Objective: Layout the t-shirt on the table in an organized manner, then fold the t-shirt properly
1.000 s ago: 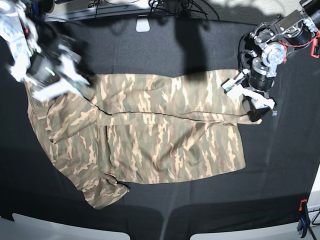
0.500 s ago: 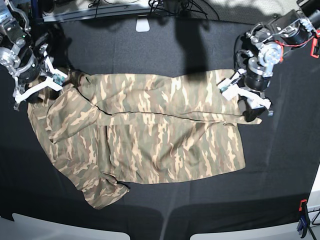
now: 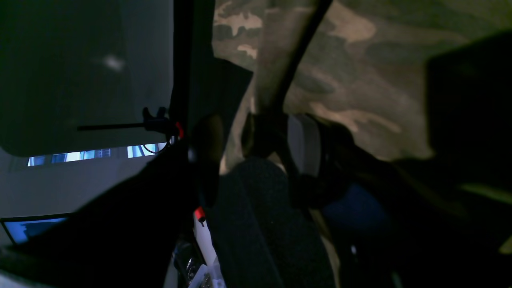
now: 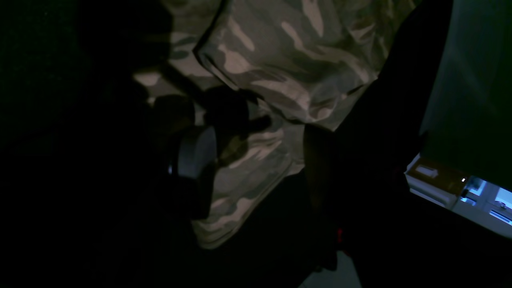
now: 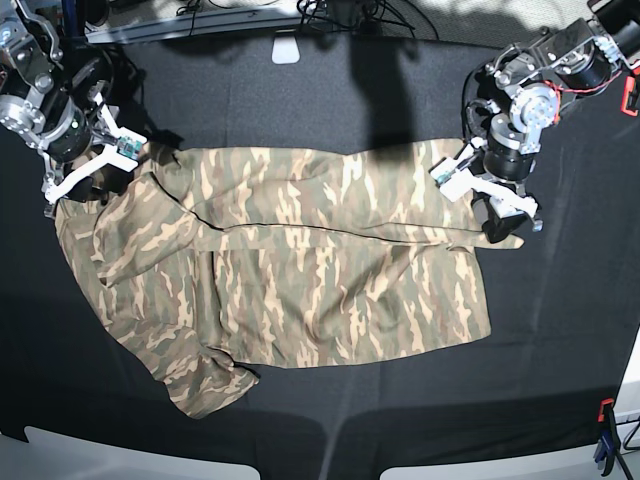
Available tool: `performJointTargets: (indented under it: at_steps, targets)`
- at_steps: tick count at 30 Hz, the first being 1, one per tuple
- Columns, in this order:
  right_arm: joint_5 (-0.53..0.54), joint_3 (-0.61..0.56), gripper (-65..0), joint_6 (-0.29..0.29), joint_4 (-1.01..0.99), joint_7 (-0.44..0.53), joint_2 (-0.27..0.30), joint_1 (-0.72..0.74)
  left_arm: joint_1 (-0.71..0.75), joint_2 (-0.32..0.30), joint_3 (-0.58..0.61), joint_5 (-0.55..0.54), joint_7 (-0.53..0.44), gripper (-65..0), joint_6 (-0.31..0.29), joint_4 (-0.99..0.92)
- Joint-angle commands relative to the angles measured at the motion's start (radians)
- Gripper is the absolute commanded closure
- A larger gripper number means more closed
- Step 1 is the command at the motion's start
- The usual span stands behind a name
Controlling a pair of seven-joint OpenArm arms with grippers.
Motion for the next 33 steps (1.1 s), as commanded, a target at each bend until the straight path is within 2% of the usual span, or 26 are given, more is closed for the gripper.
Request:
performJointTargets:
  at_steps: [1, 5, 11, 14, 20, 25, 27, 29, 33]
  targets:
    - [-0.009, 0.006, -33.6, -0.012, 0.004, 0.005, 0.020, 0.008, -0.014, -0.011, -0.006, 0.018, -0.004, -25.0, 0.019, 0.012]
    - [-0.070, -0.016, -33.6, -0.019, -0.040, 0.048, 0.019, 0.008, -0.014, -0.012, -0.007, 0.018, -0.004, -25.0, 0.019, 0.012]
    - [-0.083, -0.024, -33.6, -0.095, -0.072, 0.087, 0.019, 0.009, -0.014, -0.012, -0.007, 0.018, 0.033, -25.0, 0.018, 0.012]
    - [-0.084, -0.024, -33.6, -0.094, -0.072, 0.104, 0.006, 0.015, -0.014, -0.011, -0.006, 0.018, 0.031, -25.0, 0.018, 0.012]
    - [-0.116, -0.029, -33.6, -0.088, -0.074, 0.101, -0.070, 0.048, -0.014, -0.011, -0.007, 0.018, 0.029, -25.0, 0.018, 0.012]
    - [-0.140, -0.102, -33.6, -0.083, -0.128, 0.102, -0.074, 0.108, -0.014, -0.011, -0.006, 0.017, 0.029, -25.0, 0.018, 0.012]
    - [-0.191, -0.160, -33.6, -0.085, -0.175, 0.102, -0.075, 0.148, -0.014, -0.012, -0.006, 0.017, 0.030, -25.0, 0.018, 0.012]
    - [-0.241, -0.225, -33.6, -0.111, -0.225, 0.101, -0.075, 0.194, -0.014, -0.011, -0.007, 0.017, 0.030, -25.0, 0.018, 0.012]
    - [-0.300, -0.343, -33.6, -0.245, -0.279, 0.072, -0.079, 0.281, -0.014, -0.011, -0.007, 0.018, 0.030, -25.0, 0.018, 0.012]
